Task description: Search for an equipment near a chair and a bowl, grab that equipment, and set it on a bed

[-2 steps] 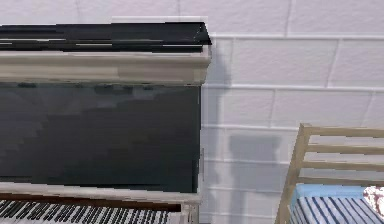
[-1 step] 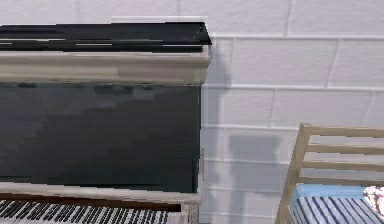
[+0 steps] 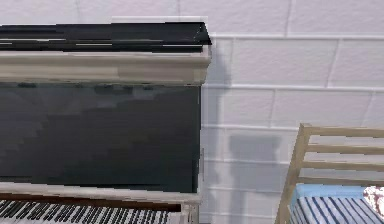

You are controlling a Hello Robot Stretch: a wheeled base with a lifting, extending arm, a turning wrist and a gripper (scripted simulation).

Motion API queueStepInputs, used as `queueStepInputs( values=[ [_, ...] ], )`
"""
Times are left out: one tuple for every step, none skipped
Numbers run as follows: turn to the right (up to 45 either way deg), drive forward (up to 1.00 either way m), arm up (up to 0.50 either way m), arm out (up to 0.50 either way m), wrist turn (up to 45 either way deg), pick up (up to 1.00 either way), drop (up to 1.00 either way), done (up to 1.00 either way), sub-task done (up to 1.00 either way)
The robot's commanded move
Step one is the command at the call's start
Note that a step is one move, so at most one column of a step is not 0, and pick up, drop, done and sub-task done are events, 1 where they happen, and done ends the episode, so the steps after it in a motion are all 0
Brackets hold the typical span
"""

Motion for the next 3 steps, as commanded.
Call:
queueStepInputs(
  values=[
    [0.0,0.0,-0.22,0.0,0.0,0.0,0.0,0.0,0.0],
    [0.0,0.0,-0.32,0.0,0.0,0.0,0.0,0.0,0.0],
    [0.0,0.0,0.0,0.0,0.0,0.0,1.0,0.0,0.0]
  ],
)
